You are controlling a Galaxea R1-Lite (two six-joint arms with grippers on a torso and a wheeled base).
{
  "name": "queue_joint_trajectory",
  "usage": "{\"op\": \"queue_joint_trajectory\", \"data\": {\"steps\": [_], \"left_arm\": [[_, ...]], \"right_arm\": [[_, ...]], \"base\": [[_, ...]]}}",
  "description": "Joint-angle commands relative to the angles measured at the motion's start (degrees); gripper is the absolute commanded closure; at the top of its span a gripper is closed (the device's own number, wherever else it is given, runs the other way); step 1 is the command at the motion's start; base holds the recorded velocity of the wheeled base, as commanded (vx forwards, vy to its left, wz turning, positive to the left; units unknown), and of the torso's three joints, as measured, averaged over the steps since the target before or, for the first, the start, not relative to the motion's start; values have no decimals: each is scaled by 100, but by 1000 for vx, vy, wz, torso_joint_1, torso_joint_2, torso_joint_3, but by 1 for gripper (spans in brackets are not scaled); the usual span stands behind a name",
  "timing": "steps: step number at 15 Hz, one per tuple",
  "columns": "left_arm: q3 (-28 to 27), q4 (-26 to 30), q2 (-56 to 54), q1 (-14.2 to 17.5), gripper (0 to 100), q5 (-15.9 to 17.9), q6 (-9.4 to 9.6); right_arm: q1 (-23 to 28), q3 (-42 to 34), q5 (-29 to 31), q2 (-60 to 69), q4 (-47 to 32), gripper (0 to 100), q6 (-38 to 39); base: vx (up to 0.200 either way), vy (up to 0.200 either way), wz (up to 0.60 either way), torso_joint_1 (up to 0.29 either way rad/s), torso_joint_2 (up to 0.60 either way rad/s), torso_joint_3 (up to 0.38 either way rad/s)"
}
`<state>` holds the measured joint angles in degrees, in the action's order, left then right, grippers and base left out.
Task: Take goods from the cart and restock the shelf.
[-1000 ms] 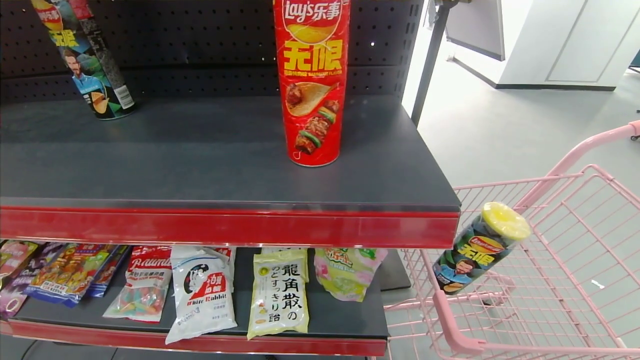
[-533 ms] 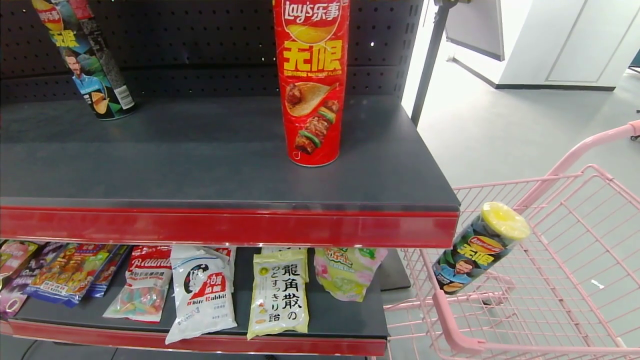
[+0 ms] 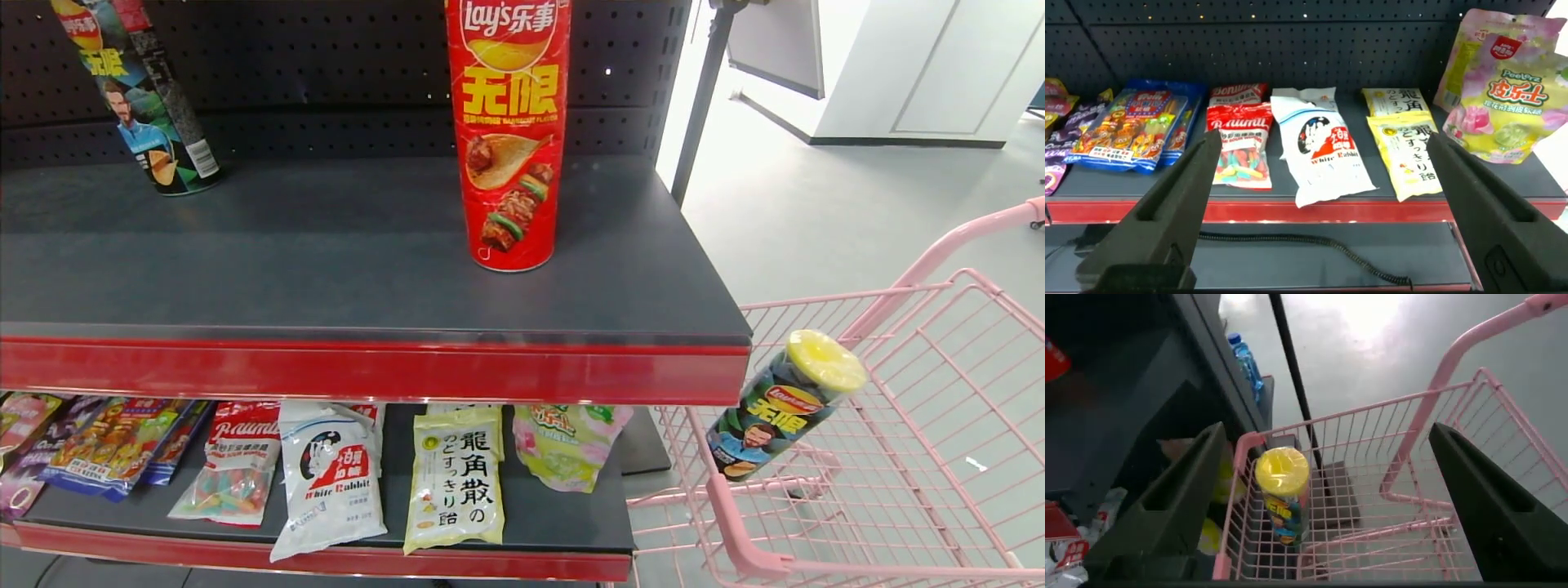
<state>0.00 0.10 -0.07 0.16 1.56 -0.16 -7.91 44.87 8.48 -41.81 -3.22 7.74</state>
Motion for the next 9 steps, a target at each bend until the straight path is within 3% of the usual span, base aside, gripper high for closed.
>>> {"op": "queue_joint_trajectory", "data": {"steps": [1,2,3,5,7,9], "left_arm": [[0,-1,7,2,0,2,-2],[0,-1,7,2,0,2,-2],[0,-1,7,2,0,2,-2],[0,-1,7,2,0,2,-2],[0,-1,7,2,0,2,-2],[0,-1,7,2,0,2,-2]], "right_arm": [[1354,-14,-1701,-864,322,0,-291],[1486,-40,-1938,-916,383,0,-361],[1828,-356,-3046,-1198,717,0,-844],[1652,-550,-3547,-1646,805,0,-1706],[2030,-567,-4390,-2490,902,0,-3147],[2347,-717,-5498,-3078,990,0,-3912]], "base": [[0,0,0,0,0,0],[0,0,0,0,0,0],[0,0,0,0,0,0],[0,0,0,0,0,0],[0,0,0,0,0,0],[0,0,0,0,0,0]]}}
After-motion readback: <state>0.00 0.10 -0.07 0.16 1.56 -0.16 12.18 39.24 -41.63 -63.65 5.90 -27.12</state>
